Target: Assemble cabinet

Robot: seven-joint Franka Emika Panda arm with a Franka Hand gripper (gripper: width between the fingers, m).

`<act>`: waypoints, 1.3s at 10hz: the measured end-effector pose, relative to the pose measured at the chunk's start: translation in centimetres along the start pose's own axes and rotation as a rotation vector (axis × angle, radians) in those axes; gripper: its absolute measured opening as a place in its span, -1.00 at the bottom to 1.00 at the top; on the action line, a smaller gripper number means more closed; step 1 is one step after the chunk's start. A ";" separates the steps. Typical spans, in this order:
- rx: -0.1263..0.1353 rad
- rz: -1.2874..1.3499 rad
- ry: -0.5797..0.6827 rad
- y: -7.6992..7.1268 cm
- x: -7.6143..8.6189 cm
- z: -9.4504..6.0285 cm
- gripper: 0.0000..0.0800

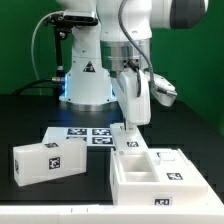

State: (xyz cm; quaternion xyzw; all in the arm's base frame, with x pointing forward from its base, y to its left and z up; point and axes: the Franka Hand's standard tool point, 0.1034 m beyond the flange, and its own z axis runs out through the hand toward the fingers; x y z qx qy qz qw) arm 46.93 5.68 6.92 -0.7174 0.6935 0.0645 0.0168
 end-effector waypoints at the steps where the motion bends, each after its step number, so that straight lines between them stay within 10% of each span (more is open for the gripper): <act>1: 0.001 0.001 -0.001 0.2 0.1 0.0 -0.85; 13: 0.007 -0.003 -0.002 0.0 0.6 -0.5 -0.85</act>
Offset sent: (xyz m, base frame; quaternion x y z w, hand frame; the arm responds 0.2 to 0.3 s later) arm -0.0153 -0.0069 0.0044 0.0079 -0.0005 0.0055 1.0000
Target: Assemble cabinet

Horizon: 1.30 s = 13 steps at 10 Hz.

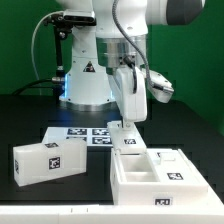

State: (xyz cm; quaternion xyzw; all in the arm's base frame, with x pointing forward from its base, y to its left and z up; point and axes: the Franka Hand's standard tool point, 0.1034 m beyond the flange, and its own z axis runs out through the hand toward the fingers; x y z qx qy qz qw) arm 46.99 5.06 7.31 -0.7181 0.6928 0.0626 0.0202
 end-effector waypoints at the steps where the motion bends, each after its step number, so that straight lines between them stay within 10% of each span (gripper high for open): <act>1: -0.004 -0.006 0.004 0.0 -0.2 0.2 -0.85; 13: 0.018 0.021 0.021 -1.9 1.1 0.0 -0.85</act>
Offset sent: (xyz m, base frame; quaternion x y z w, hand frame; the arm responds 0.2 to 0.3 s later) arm 0.0000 0.0000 0.0000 0.0000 0.0000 0.0000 1.0000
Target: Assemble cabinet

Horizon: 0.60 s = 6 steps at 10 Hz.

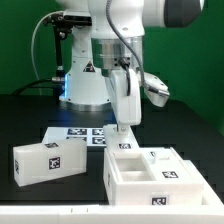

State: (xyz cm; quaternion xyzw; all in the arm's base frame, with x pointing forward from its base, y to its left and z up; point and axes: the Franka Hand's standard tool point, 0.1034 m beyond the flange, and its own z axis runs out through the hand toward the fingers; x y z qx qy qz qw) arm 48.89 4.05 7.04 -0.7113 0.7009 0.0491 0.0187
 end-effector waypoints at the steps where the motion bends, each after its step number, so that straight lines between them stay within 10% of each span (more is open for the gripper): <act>1: 0.012 -0.012 0.013 -1.4 -0.2 0.1 -0.85; 6: 0.025 -0.030 0.027 -2.8 -0.4 0.2 -0.85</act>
Offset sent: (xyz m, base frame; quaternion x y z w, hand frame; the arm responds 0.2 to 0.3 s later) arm 0.0000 0.0000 0.0000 0.0000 0.0000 0.0000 1.0000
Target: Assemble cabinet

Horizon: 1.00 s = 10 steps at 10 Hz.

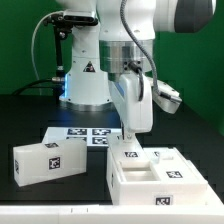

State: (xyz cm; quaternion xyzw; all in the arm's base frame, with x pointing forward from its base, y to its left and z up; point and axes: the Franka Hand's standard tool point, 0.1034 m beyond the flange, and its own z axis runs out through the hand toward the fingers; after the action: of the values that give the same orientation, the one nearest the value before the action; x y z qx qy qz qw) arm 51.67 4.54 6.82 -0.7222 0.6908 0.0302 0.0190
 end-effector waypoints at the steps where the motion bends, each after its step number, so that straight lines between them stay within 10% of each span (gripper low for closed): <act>1: 0.000 0.000 0.000 0.0 0.0 0.0 -0.85; 3: 0.001 0.000 0.000 -0.1 0.0 0.0 -0.85; 7: 0.071 -0.006 0.052 -5.6 0.2 -0.1 -0.85; 10: 0.090 -0.012 0.063 -6.2 0.1 -0.1 -0.85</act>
Offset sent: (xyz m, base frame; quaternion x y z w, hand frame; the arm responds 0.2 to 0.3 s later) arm 0.0448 0.0129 0.0063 0.0216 -0.0163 0.0222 0.9994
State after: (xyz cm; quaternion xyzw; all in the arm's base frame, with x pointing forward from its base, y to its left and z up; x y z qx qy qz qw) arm 57.84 4.69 6.78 -0.7254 0.6873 -0.0235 0.0299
